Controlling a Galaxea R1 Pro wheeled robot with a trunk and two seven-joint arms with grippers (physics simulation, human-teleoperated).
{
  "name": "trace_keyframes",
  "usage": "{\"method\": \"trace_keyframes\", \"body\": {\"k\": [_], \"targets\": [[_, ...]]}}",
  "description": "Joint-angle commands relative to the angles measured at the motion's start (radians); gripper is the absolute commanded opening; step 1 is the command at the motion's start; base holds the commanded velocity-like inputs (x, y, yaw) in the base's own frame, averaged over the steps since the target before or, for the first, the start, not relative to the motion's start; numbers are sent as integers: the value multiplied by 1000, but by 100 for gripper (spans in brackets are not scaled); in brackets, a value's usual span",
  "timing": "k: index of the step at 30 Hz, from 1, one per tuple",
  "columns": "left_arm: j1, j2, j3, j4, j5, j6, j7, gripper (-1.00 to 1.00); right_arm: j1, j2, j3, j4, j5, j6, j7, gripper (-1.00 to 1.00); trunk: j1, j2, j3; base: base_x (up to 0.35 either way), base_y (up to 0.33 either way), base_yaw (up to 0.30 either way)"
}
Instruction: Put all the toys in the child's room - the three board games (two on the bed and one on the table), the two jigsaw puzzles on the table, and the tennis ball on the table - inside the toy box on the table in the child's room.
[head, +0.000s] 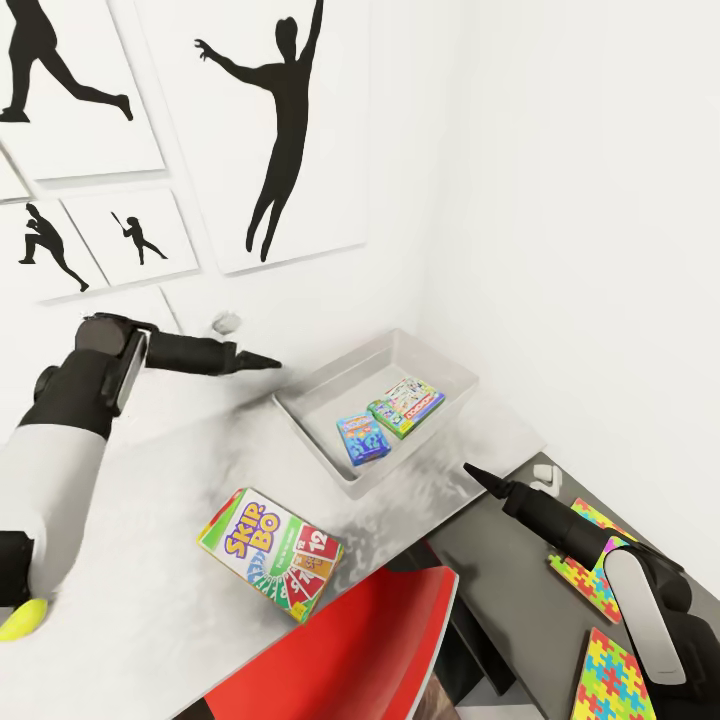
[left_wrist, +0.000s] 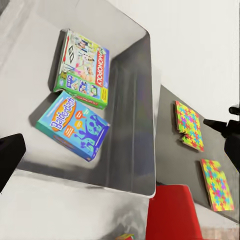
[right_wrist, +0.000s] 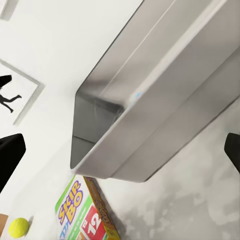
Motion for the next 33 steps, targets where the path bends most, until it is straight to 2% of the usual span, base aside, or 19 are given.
{"method": "trace_keyframes", "body": {"k": [1, 2, 3, 5, 6, 9, 10, 12, 13, 14, 15, 17, 18, 19, 20, 24, 28, 30, 33], "targets": [[-1, 12, 9, -1, -11, 10, -29, 100, -1, 0, -1, 0, -4, 7, 1, 100, 0, -1, -1, 0, 0, 0], [-1, 23, 16, -1, -11, 10, -47, 100, -1, 0, -1, 0, -4, 7, 1, 100, 0, -1, -1, 0, 0, 0], [-1, 50, 30, 0, -11, 10, -83, 100, -1, 0, -1, 0, -4, 7, 1, 100, 0, -1, -1, 0, 0, 0], [-1, 81, 44, 0, -11, 10, -115, 100, -1, 0, -1, 0, -4, 7, 1, 100, 0, -1, -1, 0, 0, 0], [2, 111, 57, 0, -9, 10, -145, 100, -1, 0, -1, 0, -4, 7, 1, 100, 0, -1, -1, 0, 0, 0], [8, 163, 86, 5, -9, 8, -204, 100, -1, 0, -1, 0, -4, 7, 1, 100, 0, -1, -1, 0, 0, 0], [18, 190, 105, 10, -10, 5, -231, 100, -1, 0, -1, 0, -4, 7, 1, 100, 0, -1, -1, 0, 0, 0], [42, 218, 127, 15, -8, 3, -231, 100, -1, 0, -1, 0, -4, 7, 1, 100, 0, -1, -1, 0, 0, 0], [77, 243, 155, 18, -3, 2, -231, 100, -1, 0, -1, 0, -4, 7, 4, 100, 0, -1, -1, 0, 0, 0], [98, 254, 172, 19, 1, 2, -231, 100, -1, 0, -1, 0, -4, 7, 7, 100, 0, -1, -1, 0, 0, 0], [142, 271, 212, 20, 16, 2, -231, 100, -1, 0, -1, 0, -3, 7, 19, 100, 0, -1, -1, 0, 0, 0], [191, 282, 258, 21, 39, 1, -231, 100, 0, 0, -1, 0, -3, 6, 37, 100, 0, -1, -1, 0, 0, -9], [242, 290, 305, 22, 65, -1, -231, 100, 0, 0, -1, 0, -3, 6, 58, 100, 0, -1, -1, 0, 0, -51], [268, 292, 328, 22, 79, -3, -231, 100, 0, 0, -1, 0, -3, 6, 68, 100, 0, -1, 0, 0, 0, -74], [323, 296, 368, 22, 104, -9, -231, 100, 1, 0, -2, 2, -3, 5, 85, 100, 0, -1, 0, 0, 0, -118], [480, 300, 458, 23, 154, -29, -231, 100, 1, 0, -2, 14, -3, 4, 114, 100, 0, -1, 4, 0, 0, -159], [607, 293, 503, 23, 181, -42, -231, 100, 1, 1, -2, 19, -3, 4, 123, 100, 0, -1, 9, -20, 0, -188], [651, 290, 512, 23, 187, -57, -231, 100, 1, 1, -1, 20, -3, 4, 127, 100, 0, -1, 11, -98, 0, -194], [682, 288, 518, 28, 190, -85, -231, 100, 1, 2, -1, 21, -3, 4, 141, 100, 0, -1, 15, -119, 0, -196]]}}
